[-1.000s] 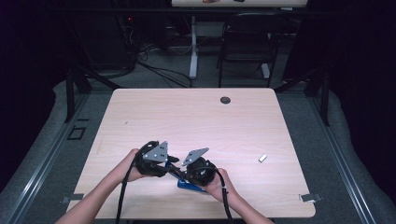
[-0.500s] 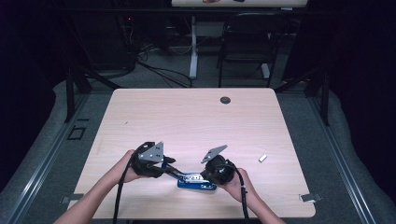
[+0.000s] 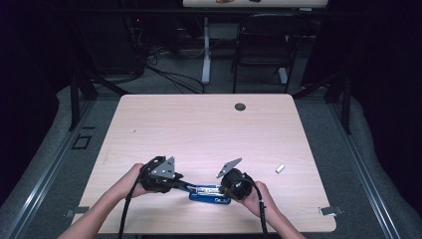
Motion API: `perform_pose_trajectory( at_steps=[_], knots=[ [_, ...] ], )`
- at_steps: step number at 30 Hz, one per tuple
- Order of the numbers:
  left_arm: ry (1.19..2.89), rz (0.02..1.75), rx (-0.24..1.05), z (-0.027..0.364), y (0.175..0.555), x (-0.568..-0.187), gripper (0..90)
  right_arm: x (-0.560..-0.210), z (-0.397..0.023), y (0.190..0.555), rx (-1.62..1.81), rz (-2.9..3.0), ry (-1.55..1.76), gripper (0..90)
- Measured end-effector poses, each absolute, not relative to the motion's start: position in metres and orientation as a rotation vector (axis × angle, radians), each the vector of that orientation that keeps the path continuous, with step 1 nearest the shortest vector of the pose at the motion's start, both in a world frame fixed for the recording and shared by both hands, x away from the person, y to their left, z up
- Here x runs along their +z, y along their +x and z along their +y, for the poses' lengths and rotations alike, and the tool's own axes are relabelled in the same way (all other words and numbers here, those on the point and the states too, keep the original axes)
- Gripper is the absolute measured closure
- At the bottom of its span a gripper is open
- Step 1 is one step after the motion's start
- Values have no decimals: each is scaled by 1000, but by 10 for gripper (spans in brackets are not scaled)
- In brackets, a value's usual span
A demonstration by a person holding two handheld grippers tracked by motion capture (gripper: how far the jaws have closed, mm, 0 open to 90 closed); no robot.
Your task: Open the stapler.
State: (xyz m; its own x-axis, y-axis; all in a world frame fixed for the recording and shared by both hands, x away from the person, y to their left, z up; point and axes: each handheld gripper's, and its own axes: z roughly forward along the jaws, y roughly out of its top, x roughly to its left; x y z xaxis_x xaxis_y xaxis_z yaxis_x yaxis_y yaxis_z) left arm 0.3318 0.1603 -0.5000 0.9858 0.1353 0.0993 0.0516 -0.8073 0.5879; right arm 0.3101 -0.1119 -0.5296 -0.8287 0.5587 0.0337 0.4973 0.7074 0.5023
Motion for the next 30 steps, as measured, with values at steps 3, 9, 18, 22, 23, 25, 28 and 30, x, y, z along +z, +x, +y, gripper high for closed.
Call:
perform_pose_trajectory(
  at_steps=[3, 9, 18, 22, 23, 25, 28, 30],
  knots=[
    [2537, 147, 171, 162, 334, -504, 704, -531, -113, 312, 785, 2790, 869, 900],
    [2560, 157, 141, 164, 337, -514, 704, -531, -113, 312, 784, 2791, 872, 900],
    [2582, 172, 105, 163, 338, -526, 728, -534, -112, 313, 765, 2800, 864, 900],
    [2556, 204, 112, 163, 338, -529, 732, -534, -112, 313, 762, 2793, 858, 900],
    [2553, 209, 110, 163, 338, -529, 732, -534, -112, 313, 762, 2793, 858, 900],
    [2547, 226, 111, 163, 338, -530, 737, -534, -112, 313, 761, 2795, 855, 900],
    [2536, 243, 106, 163, 338, -531, 752, -534, -112, 313, 758, 2795, 837, 900],
    [2533, 253, 104, 163, 337, -532, 752, -533, -113, 314, 740, 2798, 818, 900]
  ],
)
